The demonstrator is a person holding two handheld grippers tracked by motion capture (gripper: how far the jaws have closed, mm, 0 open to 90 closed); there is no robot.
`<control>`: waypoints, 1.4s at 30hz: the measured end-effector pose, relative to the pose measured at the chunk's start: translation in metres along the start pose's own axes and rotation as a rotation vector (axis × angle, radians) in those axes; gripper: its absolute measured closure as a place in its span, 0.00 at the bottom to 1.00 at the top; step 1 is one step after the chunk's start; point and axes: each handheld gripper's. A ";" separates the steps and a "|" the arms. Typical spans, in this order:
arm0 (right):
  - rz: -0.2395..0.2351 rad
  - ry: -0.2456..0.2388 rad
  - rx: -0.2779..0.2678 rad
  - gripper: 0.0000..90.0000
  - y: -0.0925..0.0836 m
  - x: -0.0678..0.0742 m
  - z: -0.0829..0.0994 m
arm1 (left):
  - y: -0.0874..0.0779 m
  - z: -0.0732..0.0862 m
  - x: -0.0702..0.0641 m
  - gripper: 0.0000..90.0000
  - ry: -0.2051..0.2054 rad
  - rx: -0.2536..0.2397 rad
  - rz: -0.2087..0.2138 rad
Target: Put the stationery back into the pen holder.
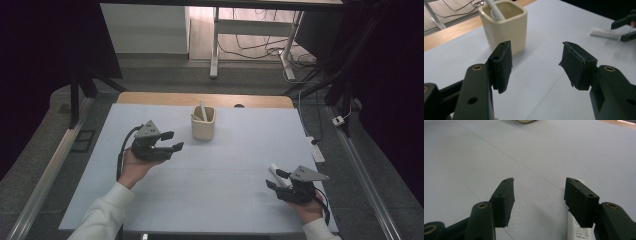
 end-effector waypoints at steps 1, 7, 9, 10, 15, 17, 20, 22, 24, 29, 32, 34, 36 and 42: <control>-0.004 0.000 -0.001 0.46 0.000 0.000 0.000 | -0.001 0.003 -0.001 0.46 0.000 0.003 -0.001; 0.001 0.003 -0.009 0.46 -0.003 -0.002 -0.002 | -0.014 0.024 -0.005 0.44 -0.011 0.017 -0.002; 0.003 0.004 -0.008 0.46 -0.004 -0.003 -0.003 | -0.017 0.031 -0.007 0.44 -0.018 0.024 -0.002; 0.002 0.003 -0.006 0.46 -0.005 -0.003 -0.003 | -0.019 0.034 -0.008 0.44 -0.021 0.028 -0.004; 0.006 0.005 -0.006 0.46 -0.007 -0.004 -0.006 | -0.028 0.055 -0.010 0.43 -0.027 0.052 -0.017; 0.015 0.002 -0.002 0.46 -0.009 -0.005 -0.007 | -0.031 0.061 -0.009 0.43 -0.036 0.063 -0.021; 0.031 0.004 0.007 0.46 -0.012 -0.007 -0.009 | -0.036 0.071 -0.008 0.43 -0.049 0.074 -0.027; 0.040 0.005 0.007 0.46 -0.013 -0.008 -0.010 | -0.038 0.077 -0.008 0.43 -0.047 0.085 -0.035; 0.052 0.008 0.016 0.46 -0.015 -0.010 -0.011 | -0.039 0.081 -0.008 0.42 -0.047 0.099 -0.040; 0.078 0.047 0.058 0.46 -0.019 -0.018 -0.014 | -0.039 0.091 -0.010 0.42 -0.043 0.122 -0.039; 0.083 0.068 0.082 0.46 -0.019 -0.021 -0.014 | -0.039 0.094 -0.011 0.41 -0.034 0.136 -0.048; 0.076 0.075 0.121 0.45 -0.018 -0.024 -0.015 | -0.039 0.096 -0.011 0.40 -0.039 0.141 -0.049; 0.074 0.079 0.167 0.44 -0.016 -0.025 -0.017 | -0.040 0.098 -0.010 0.40 -0.046 0.144 -0.052; 0.065 0.105 0.320 0.43 -0.007 -0.035 -0.027 | -0.041 0.102 -0.008 0.40 -0.064 0.146 -0.047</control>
Point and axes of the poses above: each handheld gripper's, and its own axes: y roughly forward along the jaws, z roughly out of its underside, x roughly to its left, and after that the axes turned 4 degrees about -y, right-handed
